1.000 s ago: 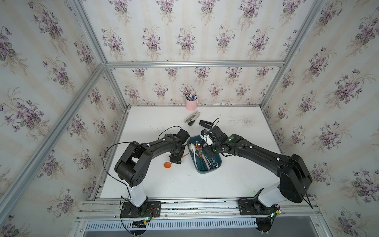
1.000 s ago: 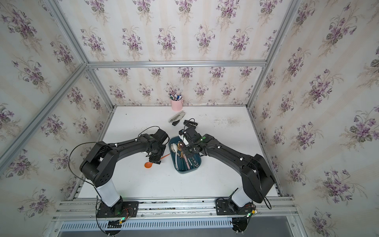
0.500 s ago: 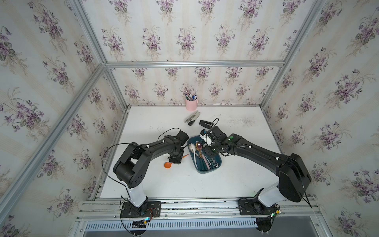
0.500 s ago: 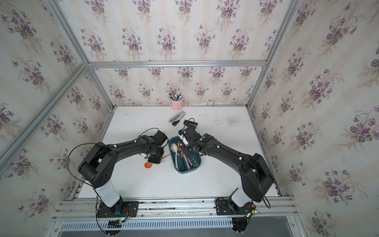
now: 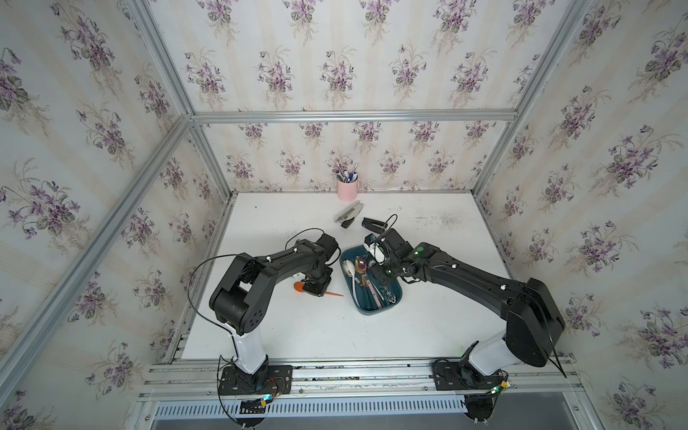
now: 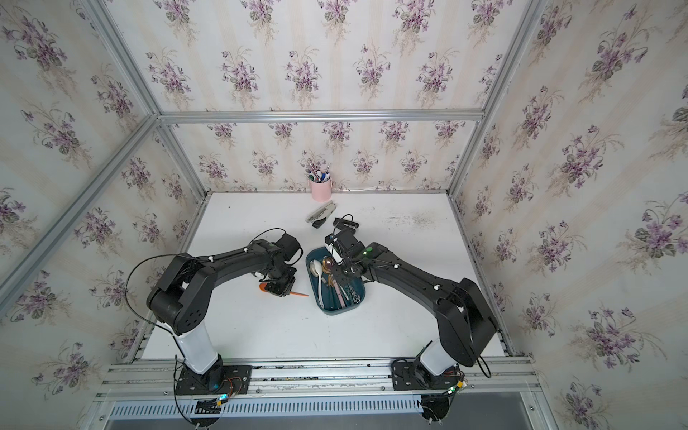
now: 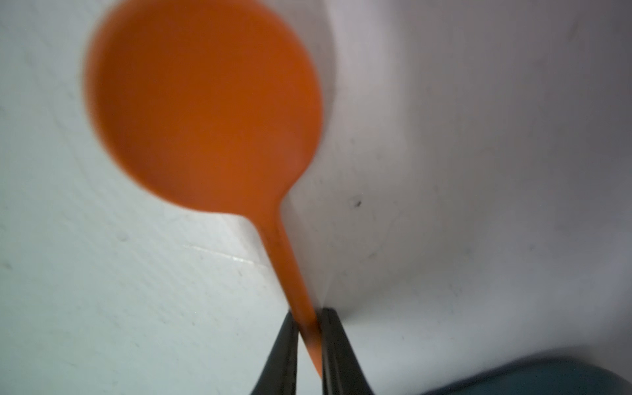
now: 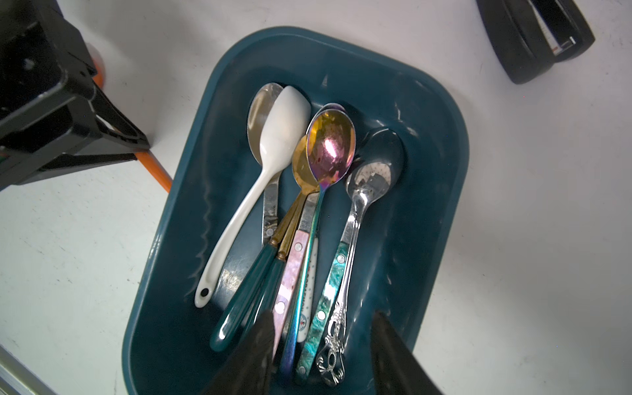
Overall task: Put the spoon into the storage box
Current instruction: Pick up the spoon from the center of the board.
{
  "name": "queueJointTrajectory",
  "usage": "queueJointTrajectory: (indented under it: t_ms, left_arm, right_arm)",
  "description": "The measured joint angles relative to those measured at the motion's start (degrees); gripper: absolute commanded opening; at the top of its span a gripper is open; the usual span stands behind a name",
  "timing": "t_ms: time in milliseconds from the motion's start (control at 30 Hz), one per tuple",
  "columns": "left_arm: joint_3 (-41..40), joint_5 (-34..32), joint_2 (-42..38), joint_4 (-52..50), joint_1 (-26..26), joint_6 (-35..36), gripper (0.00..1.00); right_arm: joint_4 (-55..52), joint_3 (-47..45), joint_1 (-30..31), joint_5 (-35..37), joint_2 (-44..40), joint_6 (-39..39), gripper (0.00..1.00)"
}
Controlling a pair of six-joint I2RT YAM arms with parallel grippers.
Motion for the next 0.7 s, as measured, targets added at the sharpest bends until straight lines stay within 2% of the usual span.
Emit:
queueJointTrajectory:
  t_ms: [133, 300, 700]
  left_arm:
    - [3.2, 0.3, 2.1, -2.9, 0.4, 5.2, 0.06]
    - [6.4, 1.4, 4.7, -6.3, 1.0, 11.3, 0.01]
    - [10.7, 2.1, 3.8, -8.5, 1.2, 22.8, 0.00]
  right_arm:
    - [0.0, 0.4, 0.0, 0.2, 0.4, 0.0, 0.48]
    - [-0.1, 0.9, 0.0, 0.7, 1.0, 0.0, 0.48]
    - [0.0, 1.7, -2.0, 1.3, 1.4, 0.5, 0.48]
